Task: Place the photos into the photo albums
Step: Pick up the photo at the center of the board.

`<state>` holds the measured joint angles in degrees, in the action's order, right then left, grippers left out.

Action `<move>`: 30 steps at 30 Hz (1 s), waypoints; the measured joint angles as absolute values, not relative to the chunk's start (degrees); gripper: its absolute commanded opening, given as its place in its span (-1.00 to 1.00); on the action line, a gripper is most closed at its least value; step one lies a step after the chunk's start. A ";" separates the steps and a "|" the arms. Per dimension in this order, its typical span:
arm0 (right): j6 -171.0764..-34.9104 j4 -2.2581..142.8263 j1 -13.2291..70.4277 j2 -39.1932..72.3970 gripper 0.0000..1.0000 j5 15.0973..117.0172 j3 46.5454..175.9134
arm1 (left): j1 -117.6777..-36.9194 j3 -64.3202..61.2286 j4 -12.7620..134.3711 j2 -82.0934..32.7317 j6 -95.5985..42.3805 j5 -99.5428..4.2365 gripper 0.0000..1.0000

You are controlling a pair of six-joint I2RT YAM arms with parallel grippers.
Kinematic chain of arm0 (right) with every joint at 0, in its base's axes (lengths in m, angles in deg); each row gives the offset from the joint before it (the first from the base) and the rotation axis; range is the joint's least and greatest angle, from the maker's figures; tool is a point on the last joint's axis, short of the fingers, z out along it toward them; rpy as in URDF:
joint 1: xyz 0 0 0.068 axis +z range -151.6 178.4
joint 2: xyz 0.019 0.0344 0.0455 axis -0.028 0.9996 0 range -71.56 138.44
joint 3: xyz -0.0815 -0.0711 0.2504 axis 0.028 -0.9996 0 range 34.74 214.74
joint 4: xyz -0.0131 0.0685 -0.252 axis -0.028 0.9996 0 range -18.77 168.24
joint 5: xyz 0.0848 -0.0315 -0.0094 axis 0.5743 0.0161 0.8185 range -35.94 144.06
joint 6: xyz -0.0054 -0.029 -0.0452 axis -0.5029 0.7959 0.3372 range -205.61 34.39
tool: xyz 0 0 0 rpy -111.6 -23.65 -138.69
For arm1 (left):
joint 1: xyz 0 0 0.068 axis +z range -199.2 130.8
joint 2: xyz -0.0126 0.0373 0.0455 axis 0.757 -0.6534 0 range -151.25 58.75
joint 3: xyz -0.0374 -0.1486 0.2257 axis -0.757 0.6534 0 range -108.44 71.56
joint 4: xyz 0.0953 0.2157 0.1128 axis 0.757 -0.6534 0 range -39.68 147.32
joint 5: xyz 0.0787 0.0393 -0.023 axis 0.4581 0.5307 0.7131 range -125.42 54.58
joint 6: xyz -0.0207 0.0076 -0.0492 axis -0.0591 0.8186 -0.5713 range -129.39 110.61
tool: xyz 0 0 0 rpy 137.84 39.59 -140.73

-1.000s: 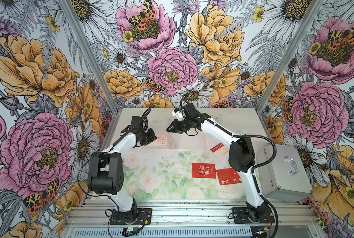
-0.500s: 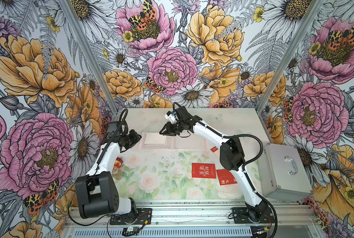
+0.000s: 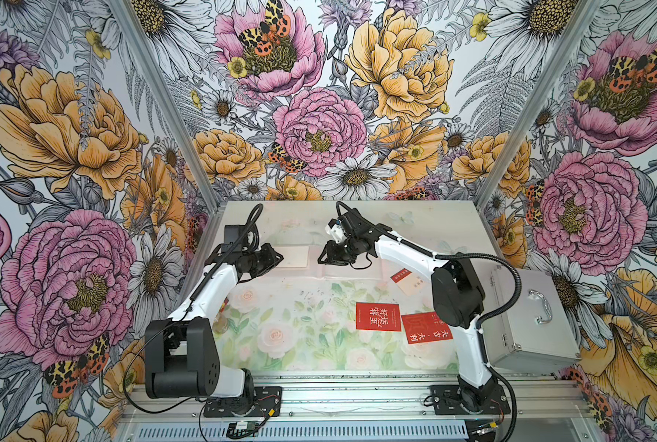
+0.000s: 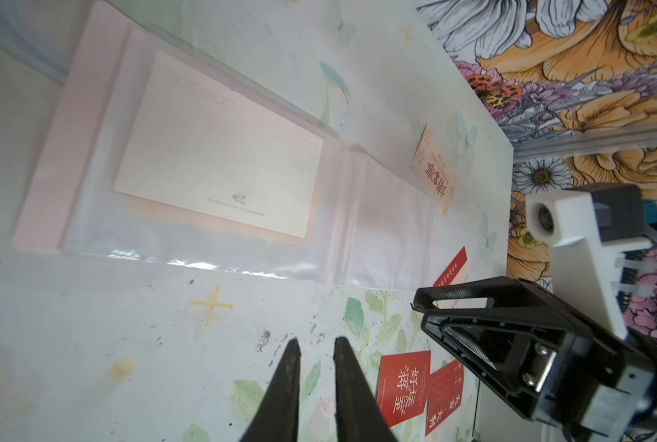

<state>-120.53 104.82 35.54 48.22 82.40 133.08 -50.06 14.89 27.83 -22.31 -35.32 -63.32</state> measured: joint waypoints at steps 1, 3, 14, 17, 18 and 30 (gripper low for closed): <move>-120.24 104.42 35.54 46.41 -0.34 81.63 130.22 | -51.40 14.89 27.83 -22.33 -34.91 -63.32 -0.61; -120.22 103.20 35.54 43.24 -0.34 80.34 124.91 | -53.89 15.00 27.89 -22.33 -34.47 -63.32 -0.61; -124.74 99.18 32.26 30.41 -0.34 73.57 102.40 | -66.43 21.85 31.15 -22.68 -33.55 -63.35 -0.61; -125.88 98.57 31.17 28.36 -0.34 71.73 99.32 | -69.69 24.42 34.06 -22.72 -35.17 -63.35 -0.62; -126.27 98.41 31.06 27.53 -0.34 71.16 98.31 | -70.94 25.28 35.43 -22.72 -36.02 -63.35 -0.62; -129.36 97.45 31.04 15.72 -0.34 64.95 84.47 | -78.76 28.18 45.95 -24.41 -41.73 -62.69 -0.61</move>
